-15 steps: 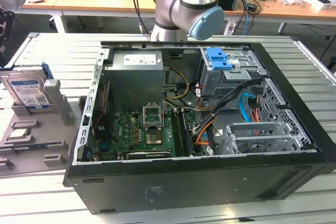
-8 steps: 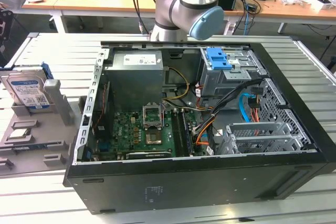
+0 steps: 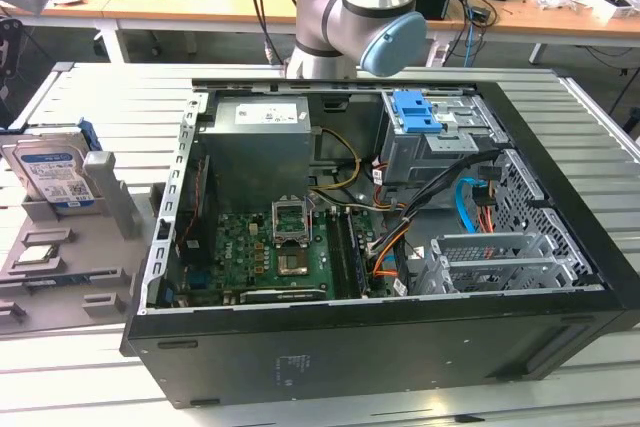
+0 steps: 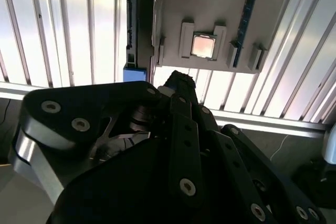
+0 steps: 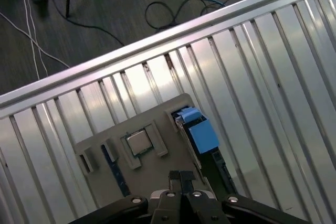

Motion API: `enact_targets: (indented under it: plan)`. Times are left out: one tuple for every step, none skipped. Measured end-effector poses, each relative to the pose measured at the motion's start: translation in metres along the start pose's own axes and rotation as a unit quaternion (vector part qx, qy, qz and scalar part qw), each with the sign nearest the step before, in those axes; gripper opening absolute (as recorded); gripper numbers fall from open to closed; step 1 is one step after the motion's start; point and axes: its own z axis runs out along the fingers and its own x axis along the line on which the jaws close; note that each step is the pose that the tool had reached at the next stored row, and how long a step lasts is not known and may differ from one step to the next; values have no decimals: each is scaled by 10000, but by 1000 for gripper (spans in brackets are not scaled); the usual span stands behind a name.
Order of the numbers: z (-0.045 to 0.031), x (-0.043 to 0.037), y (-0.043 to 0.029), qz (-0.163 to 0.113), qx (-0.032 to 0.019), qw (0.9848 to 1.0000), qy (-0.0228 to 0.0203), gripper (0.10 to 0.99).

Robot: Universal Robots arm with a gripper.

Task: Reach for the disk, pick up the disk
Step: 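Pick up the disk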

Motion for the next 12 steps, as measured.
enact_targets:
  plan:
    - [0, 0, 0, -42, 0, 10000, 1, 106]
    - [0, 0, 0, -78, 0, 10000, 3, 106]
    - [0, 0, 0, -114, 0, 9999, 5, 106]
    - [0, 0, 0, -174, 0, 9998, 6, 106]
    - [0, 0, 0, -210, 0, 9998, 8, 106]
    - [0, 0, 0, -249, 0, 9997, 9, 106]
    - [0, 0, 0, -329, 0, 9995, 13, 106]
    - [0, 0, 0, -409, 0, 9992, 15, 106]
    - [0, 0, 0, -498, 0, 9988, 19, 106]
    - [0, 0, 0, -569, 0, 9984, 22, 106]
    - [0, 0, 0, -656, 0, 9978, 25, 106]
    - [0, 0, 0, -740, 0, 9973, 28, 106]
